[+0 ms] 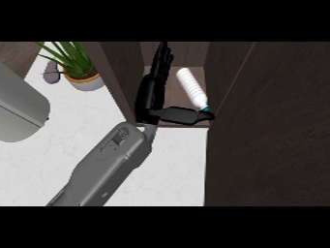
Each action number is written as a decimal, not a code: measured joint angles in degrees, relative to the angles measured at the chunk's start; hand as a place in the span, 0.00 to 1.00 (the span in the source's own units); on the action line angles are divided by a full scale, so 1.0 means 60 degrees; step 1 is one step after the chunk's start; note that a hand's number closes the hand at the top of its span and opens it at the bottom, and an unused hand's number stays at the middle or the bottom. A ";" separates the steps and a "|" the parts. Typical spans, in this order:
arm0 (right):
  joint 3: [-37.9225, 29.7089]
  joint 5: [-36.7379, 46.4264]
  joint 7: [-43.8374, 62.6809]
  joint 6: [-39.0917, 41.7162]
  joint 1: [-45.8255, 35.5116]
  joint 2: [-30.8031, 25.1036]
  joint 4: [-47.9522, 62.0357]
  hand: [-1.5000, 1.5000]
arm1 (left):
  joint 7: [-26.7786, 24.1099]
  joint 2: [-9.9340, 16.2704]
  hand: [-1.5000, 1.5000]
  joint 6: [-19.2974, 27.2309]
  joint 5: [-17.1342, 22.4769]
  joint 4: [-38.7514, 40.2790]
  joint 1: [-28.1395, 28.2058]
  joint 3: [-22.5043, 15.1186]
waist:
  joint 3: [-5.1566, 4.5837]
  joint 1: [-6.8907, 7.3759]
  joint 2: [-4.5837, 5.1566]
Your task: Pick up the bottled water, place it into the cabinet and close the cabinet
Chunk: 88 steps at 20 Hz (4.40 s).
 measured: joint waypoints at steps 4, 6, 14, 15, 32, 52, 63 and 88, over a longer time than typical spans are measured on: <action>0.0085 0.0014 0.0198 -0.0193 -0.0241 -0.0029 -0.0004 0.00 | 0.0486 0.0246 0.00 0.0363 -0.0240 -0.1842 0.1193 -0.0600 | 0.0001 0.0028 0.0007; 0.0138 0.0031 0.0229 -0.0183 -0.0283 -0.0082 -0.0023 0.00 | 0.0504 0.0431 0.00 0.0419 -0.0343 -0.2601 0.1959 -0.0881 | 0.0000 0.0014 0.0013; 0.1043 0.0123 0.0731 0.0647 -0.0312 -0.0886 -0.0046 1.00 | 0.0822 0.1482 0.00 0.0522 -0.0526 -0.5237 0.4141 -0.1413 | -0.0004 0.0001 0.0032; 0.1157 0.0148 0.0749 0.0781 -0.0336 -0.0988 -0.0046 1.00 | 0.0702 0.1573 0.00 0.0519 -0.0573 -0.5450 0.4497 -0.1509 | -0.0004 -0.0001 0.0032; 0.5276 0.1093 0.2425 0.0568 -0.0952 -0.1019 -0.0347 1.00 | -0.0004 0.3423 0.00 -0.0082 -0.0423 -0.8201 0.7657 -0.1104 | -0.0038 -0.0062 0.0022; 0.8015 0.4059 0.5822 -0.0845 -0.4864 0.0362 -0.0813 1.00 | -0.0689 0.4839 0.00 -0.1488 0.0596 -0.9374 0.9866 0.0296 | -0.0088 0.0161 -0.0037; 0.8721 0.4376 0.6749 -0.1185 -0.7017 -0.0167 -0.0600 1.00 | -0.0989 0.5224 0.00 -0.2241 0.0973 -0.9430 1.0390 0.0802 | -0.0110 0.0274 0.0014; 0.8497 0.2181 0.7172 -0.0697 -0.7451 -0.0178 -0.0019 1.00 | -0.1156 0.5811 0.00 -0.3342 0.1401 -0.9696 1.0696 0.1342 | -0.0130 0.1245 0.0454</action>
